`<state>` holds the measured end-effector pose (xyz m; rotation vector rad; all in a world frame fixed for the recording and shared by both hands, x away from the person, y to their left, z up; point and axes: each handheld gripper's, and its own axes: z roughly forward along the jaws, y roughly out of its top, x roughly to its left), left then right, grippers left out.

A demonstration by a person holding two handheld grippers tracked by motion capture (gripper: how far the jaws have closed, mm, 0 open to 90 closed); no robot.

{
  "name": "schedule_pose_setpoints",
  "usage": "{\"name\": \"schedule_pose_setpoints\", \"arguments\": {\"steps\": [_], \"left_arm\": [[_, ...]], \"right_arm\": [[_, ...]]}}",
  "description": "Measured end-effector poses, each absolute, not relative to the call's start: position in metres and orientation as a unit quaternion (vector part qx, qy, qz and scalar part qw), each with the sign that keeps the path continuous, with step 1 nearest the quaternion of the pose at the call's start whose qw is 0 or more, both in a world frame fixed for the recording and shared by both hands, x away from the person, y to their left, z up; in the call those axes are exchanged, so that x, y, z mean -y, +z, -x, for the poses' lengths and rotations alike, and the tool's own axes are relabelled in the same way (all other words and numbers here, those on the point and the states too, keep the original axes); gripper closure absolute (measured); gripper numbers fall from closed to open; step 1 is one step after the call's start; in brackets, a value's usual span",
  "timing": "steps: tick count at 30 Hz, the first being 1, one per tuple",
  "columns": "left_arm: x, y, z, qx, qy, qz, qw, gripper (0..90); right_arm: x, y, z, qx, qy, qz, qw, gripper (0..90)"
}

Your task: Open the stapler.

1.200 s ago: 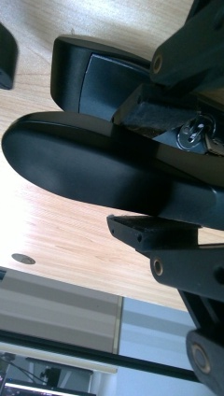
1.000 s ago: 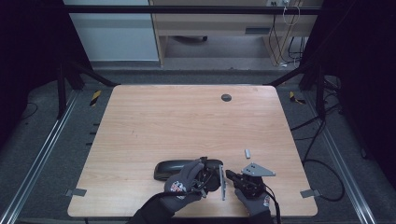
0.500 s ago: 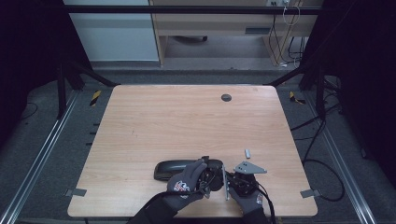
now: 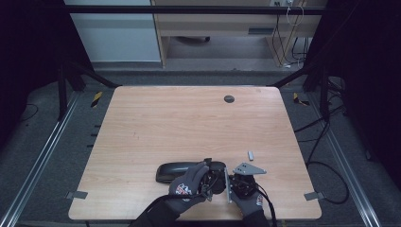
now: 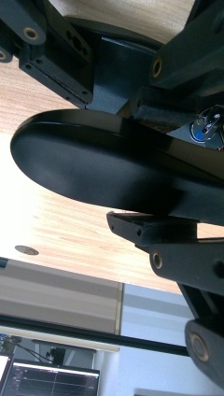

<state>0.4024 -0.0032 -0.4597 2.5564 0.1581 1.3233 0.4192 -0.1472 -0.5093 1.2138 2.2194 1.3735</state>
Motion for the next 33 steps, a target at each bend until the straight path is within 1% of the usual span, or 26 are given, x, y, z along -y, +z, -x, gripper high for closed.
{"name": "schedule_pose_setpoints", "arguments": {"steps": [9,33], "left_arm": [[0.0015,-0.4573,-0.4035,-0.052,0.447,-0.883,0.135,53.4],[-0.0002,-0.4587,-0.401,-0.06,0.457,-0.875,0.147,53.3]], "right_arm": [[0.1459,-0.5092,-0.4188,-0.764,0.471,-0.42,0.134,90.0],[0.1466,-0.5098,-0.4185,-0.76,0.474,-0.425,0.128,90.0]]}}
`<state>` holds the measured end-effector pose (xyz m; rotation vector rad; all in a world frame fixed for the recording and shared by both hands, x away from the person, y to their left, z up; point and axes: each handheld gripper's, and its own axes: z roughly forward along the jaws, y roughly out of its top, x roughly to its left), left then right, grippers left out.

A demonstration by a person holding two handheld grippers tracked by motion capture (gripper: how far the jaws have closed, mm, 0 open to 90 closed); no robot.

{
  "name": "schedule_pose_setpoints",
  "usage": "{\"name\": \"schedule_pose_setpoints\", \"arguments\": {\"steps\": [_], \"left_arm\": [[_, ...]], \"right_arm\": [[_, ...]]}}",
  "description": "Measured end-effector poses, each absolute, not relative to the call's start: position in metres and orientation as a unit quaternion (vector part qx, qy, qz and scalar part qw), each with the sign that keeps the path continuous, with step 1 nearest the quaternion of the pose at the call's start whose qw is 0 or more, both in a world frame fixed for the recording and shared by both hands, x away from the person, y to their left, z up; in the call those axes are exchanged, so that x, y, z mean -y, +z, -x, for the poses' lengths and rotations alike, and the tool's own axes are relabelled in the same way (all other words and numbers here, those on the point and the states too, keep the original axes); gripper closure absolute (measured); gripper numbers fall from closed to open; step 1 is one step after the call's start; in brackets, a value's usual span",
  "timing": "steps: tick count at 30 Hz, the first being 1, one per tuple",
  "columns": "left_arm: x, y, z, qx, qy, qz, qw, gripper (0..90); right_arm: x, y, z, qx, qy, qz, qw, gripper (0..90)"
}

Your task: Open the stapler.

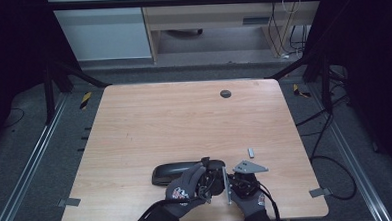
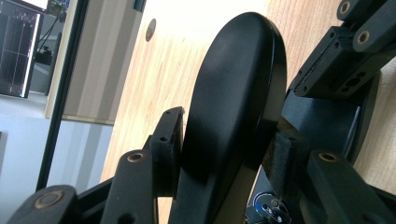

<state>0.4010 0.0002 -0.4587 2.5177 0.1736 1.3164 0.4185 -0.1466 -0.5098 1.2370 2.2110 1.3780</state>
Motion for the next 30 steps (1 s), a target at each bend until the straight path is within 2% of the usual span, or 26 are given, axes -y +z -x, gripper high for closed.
{"name": "schedule_pose_setpoints", "arguments": {"steps": [30], "left_arm": [[-0.0021,-0.4564,-0.4022,-0.068,0.447,-0.878,0.156,52.5]], "right_arm": [[0.1465,-0.5097,-0.4181,-0.761,0.474,-0.425,0.128,90.0]]}}
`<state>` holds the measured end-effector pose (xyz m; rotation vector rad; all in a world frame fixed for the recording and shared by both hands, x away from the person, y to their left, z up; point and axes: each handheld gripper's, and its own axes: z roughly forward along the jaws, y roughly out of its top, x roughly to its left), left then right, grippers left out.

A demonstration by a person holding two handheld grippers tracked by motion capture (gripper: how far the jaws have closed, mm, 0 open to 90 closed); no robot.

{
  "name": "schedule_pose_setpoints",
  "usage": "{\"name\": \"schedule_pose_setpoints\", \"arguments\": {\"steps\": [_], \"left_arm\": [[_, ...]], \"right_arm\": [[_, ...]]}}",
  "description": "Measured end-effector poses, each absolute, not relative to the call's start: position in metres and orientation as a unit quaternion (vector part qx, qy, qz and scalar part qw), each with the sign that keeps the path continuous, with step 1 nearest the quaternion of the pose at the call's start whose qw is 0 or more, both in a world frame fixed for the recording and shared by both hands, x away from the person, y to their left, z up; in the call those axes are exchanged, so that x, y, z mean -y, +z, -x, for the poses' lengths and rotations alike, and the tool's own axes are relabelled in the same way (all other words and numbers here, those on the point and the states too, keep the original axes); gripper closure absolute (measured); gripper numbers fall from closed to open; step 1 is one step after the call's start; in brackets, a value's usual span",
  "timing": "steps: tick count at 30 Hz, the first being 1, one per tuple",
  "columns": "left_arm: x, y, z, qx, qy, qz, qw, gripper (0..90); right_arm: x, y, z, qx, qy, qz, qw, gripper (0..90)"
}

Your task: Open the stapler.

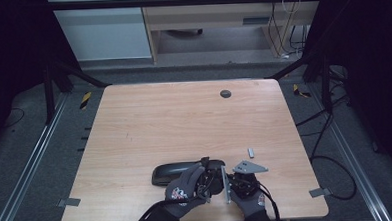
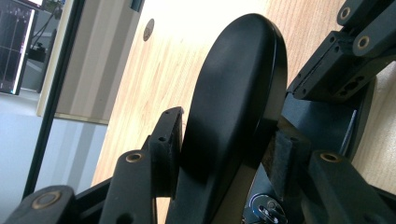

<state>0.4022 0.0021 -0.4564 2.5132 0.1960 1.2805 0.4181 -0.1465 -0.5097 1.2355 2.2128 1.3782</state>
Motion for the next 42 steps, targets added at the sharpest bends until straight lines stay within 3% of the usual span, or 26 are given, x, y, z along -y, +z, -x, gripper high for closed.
{"name": "schedule_pose_setpoints", "arguments": {"steps": [24,25,29,42], "left_arm": [[-0.004,-0.454,-0.4,-0.078,0.459,-0.869,0.168,54.2],[-0.017,-0.431,-0.399,-0.12,0.465,-0.852,0.207,54.7],[-0.041,-0.4,-0.4,-0.14,0.454,-0.848,0.235,56.8],[-0.051,-0.397,-0.398,-0.16,0.456,-0.834,0.267,57.3]], "right_arm": [[0.147,-0.51,-0.419,-0.759,0.475,-0.426,0.126,90.0],[0.147,-0.51,-0.419,-0.759,0.476,-0.426,0.127,90.0],[0.148,-0.51,-0.419,-0.758,0.476,-0.428,0.124,90.0],[0.147,-0.51,-0.418,-0.759,0.476,-0.427,0.127,90.0]]}}
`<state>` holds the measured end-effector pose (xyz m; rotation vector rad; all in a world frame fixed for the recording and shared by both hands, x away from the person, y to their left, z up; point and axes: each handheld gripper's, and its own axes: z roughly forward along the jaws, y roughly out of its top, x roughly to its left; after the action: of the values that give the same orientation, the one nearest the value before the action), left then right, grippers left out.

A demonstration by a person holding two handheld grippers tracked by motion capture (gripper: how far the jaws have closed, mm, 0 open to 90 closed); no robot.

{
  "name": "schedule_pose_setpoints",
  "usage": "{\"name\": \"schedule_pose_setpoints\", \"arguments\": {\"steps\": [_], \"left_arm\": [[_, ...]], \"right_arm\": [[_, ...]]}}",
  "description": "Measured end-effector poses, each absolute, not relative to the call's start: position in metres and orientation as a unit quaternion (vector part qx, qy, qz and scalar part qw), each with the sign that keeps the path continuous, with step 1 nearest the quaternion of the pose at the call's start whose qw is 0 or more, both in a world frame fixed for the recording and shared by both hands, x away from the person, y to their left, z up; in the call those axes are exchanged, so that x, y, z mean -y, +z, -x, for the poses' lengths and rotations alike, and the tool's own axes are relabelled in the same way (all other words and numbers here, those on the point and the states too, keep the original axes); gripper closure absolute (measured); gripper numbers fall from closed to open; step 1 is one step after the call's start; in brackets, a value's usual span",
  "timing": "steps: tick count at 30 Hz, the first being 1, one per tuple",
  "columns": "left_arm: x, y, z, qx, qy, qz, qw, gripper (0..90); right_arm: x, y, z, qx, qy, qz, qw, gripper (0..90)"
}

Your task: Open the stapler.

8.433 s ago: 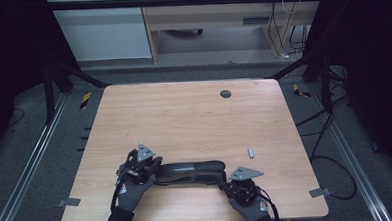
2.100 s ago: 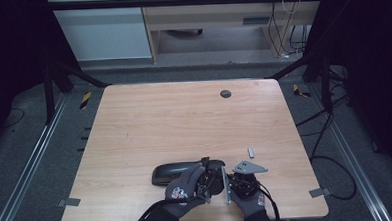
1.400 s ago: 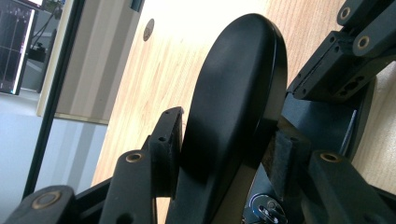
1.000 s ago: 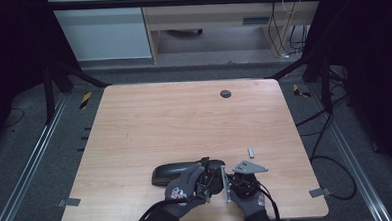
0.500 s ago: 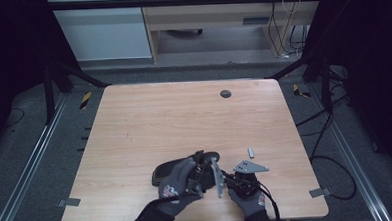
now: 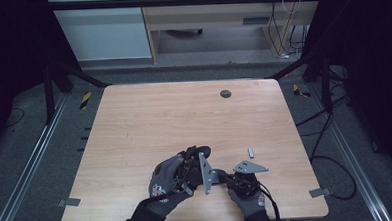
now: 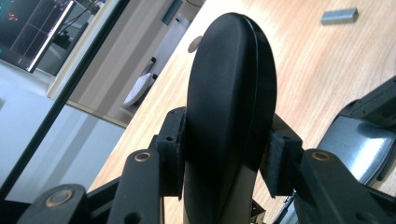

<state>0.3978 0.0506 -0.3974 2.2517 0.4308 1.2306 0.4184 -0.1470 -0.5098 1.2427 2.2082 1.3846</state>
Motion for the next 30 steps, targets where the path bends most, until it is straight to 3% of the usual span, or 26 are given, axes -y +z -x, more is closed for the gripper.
{"name": "schedule_pose_setpoints", "arguments": {"steps": [30], "left_arm": [[-0.101,-0.376,-0.397,-0.229,0.439,-0.789,0.363,58.4]], "right_arm": [[0.149,-0.51,-0.42,-0.759,0.479,-0.426,0.116,90.0]]}}
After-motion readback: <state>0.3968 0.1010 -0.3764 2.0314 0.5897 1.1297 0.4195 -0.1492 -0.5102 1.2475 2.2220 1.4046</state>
